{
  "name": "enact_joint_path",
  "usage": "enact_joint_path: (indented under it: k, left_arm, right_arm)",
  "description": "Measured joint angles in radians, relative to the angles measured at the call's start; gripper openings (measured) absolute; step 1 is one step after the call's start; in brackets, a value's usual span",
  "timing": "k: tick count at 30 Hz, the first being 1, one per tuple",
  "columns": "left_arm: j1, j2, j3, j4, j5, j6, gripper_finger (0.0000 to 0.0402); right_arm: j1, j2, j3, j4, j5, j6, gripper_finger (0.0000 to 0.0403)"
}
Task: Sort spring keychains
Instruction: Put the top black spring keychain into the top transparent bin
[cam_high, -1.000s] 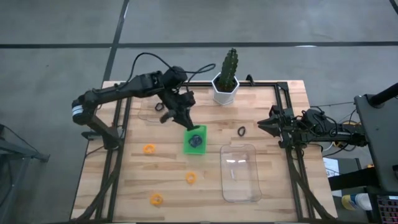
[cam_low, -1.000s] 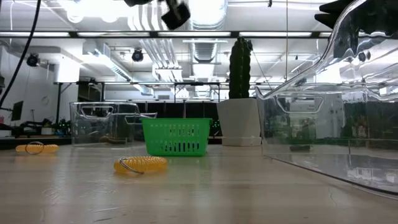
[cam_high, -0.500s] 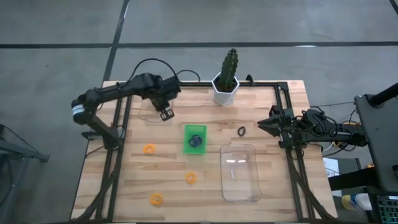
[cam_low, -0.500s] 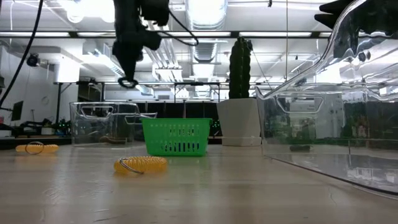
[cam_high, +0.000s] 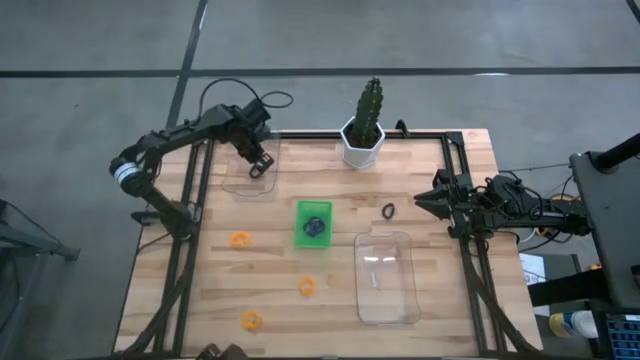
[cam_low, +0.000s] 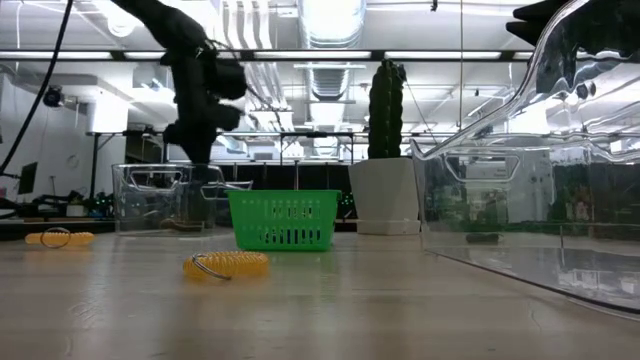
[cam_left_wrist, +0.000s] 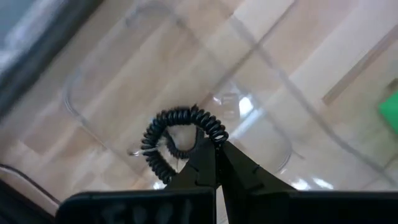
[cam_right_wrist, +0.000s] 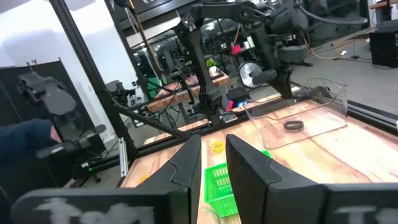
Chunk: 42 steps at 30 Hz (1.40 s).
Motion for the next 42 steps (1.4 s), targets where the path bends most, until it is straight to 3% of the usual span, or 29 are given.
enact_joint_path:
  k: [14, 42]
  left_arm:
    - [0.011, 0.002, -0.202, 0.219, 0.013, -0.029, 0.0001]
    - [0.011, 0.019, -0.29, 0.283, -0.03, -0.106, 0.0038]
  right_arm:
    - [0.0, 0.0, 0.0, 0.001, 0.0, 0.007, 0.008]
    - [0.0, 0.0, 0.0, 0.001, 0.0, 0.008, 0.0076]
